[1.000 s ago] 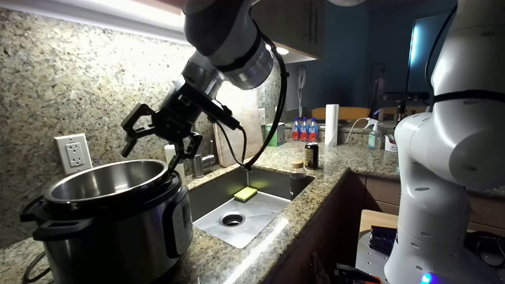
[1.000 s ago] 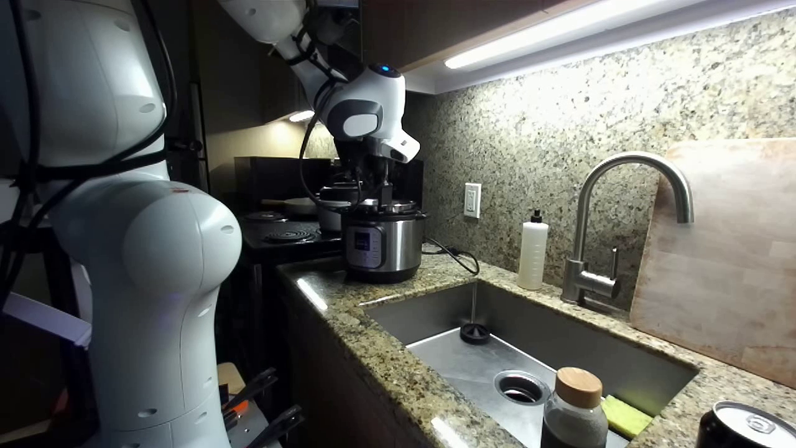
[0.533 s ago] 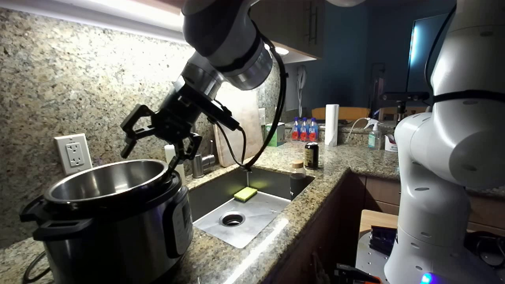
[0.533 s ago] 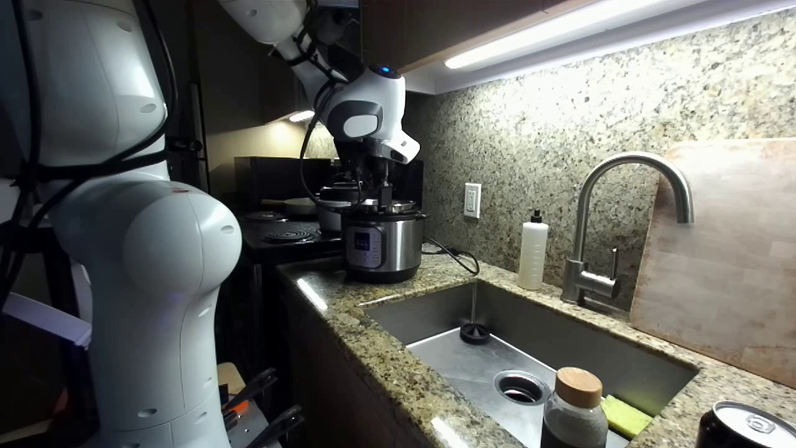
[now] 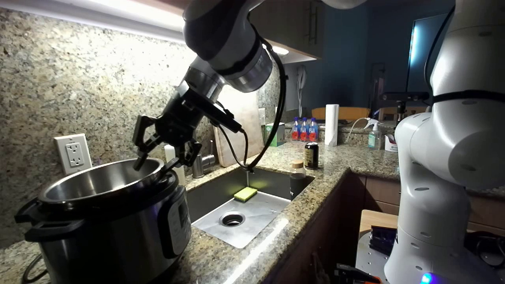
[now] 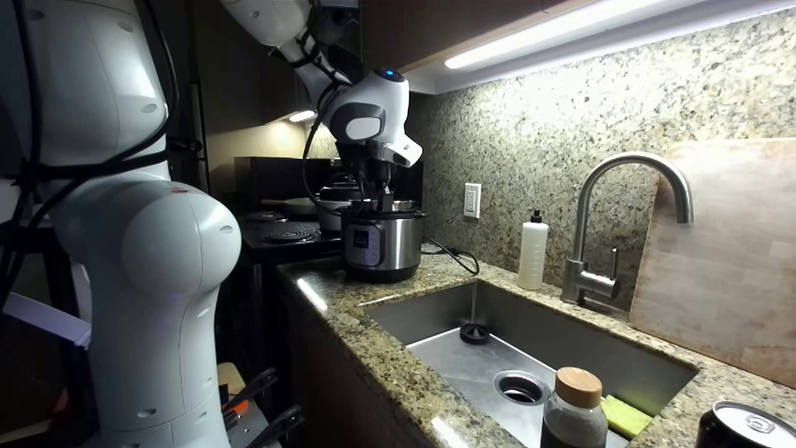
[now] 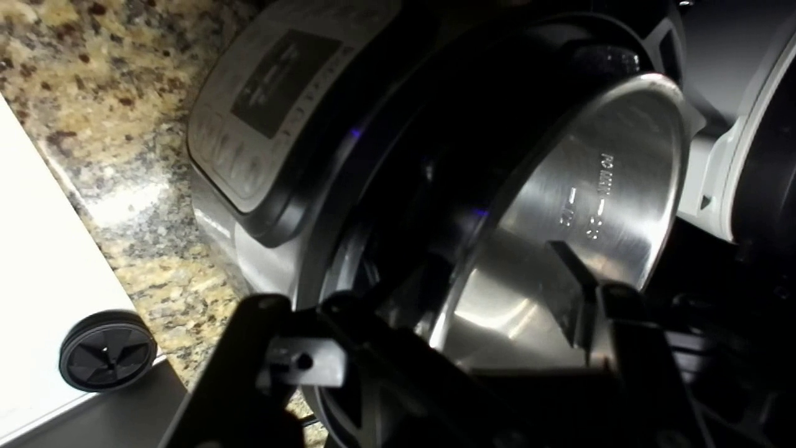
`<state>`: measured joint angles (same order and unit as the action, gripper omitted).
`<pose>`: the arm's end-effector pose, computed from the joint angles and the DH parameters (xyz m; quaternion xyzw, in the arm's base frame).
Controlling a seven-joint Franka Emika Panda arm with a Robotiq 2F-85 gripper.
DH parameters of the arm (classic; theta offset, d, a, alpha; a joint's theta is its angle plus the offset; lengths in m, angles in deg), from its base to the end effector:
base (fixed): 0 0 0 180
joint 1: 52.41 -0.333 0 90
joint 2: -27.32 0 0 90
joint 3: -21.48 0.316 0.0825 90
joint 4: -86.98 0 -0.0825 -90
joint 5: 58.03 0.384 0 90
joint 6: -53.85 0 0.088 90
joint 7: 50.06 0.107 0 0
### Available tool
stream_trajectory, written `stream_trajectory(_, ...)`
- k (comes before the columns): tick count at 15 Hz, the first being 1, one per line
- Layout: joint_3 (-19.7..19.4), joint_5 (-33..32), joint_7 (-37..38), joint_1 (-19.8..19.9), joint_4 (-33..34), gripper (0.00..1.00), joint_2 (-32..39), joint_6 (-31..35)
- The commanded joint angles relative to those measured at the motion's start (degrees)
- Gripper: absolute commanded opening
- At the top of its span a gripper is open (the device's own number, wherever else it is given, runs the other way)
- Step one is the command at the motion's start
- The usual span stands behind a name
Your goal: Put the silver pot into the sink.
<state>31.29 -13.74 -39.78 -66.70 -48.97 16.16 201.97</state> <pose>0.4633 0.1954 0.4390 -0.9372 0.1603 -0.1102 0.2895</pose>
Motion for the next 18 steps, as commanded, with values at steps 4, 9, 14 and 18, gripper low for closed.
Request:
stream_trajectory(4,0.77,0.26,-1.14,0.08,1.62,0.11,1.52,-0.23)
stream_trajectory(9,1.36,-2.12,0.55,0.28,1.54,0.11,1.40,0.24)
stream_trajectory(14,2.00,-5.46,1.25,-0.07,-0.74,0.10,-2.42,1.11)
stream_trajectory(18,2.59,-8.25,1.92,-0.36,-1.23,0.11,-6.30,1.15)
